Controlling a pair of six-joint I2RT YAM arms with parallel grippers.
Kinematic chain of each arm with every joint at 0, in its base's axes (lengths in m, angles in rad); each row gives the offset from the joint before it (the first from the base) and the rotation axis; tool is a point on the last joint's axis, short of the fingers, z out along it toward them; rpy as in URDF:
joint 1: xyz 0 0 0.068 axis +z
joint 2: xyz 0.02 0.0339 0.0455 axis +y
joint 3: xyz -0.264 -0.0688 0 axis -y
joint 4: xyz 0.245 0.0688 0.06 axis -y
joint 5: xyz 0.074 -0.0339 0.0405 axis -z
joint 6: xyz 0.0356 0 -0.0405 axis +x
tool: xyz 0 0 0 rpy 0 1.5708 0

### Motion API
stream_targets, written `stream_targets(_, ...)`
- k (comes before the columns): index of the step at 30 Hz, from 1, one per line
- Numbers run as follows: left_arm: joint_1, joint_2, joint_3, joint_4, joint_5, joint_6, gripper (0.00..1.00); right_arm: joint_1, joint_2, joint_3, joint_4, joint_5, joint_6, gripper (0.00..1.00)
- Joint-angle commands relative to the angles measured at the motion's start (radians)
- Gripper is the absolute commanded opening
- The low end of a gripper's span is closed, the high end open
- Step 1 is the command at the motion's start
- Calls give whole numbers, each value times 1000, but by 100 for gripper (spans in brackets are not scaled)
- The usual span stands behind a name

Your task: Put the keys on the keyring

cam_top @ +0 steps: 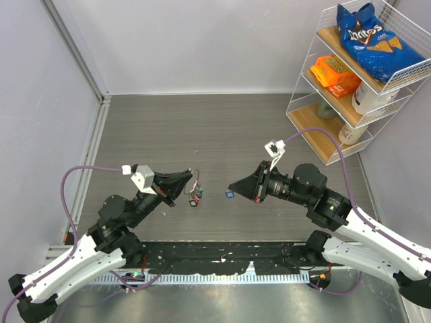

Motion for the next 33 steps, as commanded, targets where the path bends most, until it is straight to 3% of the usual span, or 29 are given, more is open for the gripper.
stream_targets(1, 4, -9, 27, 123, 66, 13, 0, -4, 6, -4, 242, -80, 108, 6)
stream_targets(18, 4, -18, -1, 263, 193, 24, 0, -3, 93, -78, 610, -155, 298, 5)
stream_targets(27, 4, -20, -7, 289, 201, 30, 0, 14, 173, -122, 859, -100, 439, 6)
stream_targets(33, 4, -17, -13, 307, 192, 35, 0, 36, 199, -107, 899, -45, 473, 5)
